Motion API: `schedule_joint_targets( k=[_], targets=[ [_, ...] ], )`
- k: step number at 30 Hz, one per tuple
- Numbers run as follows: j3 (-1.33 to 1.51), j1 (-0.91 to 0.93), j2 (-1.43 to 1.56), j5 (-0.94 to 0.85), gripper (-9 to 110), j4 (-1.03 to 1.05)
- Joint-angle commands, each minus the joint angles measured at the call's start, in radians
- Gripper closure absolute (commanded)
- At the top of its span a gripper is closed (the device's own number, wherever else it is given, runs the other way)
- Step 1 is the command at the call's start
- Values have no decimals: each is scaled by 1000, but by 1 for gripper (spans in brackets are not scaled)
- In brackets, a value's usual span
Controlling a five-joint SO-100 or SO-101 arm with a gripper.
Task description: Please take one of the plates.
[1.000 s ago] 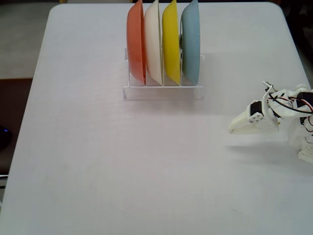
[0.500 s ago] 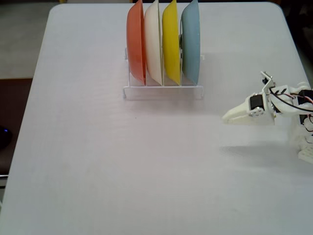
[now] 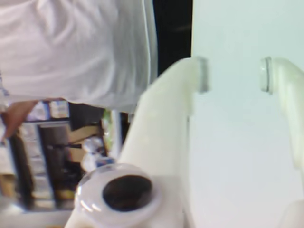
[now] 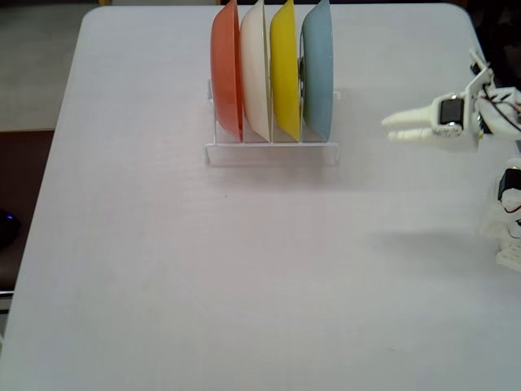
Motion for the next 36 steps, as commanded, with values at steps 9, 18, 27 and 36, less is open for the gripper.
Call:
schedule_joint_targets(
  k=[9, 18, 27, 36],
  targets=[
    [-264, 121, -169, -172, 68, -21],
    [-466, 117, -469, -187, 68, -25],
    [-598, 124, -710, -215, 67, -37],
    [-735, 150, -838, -316, 69, 0]
  ],
)
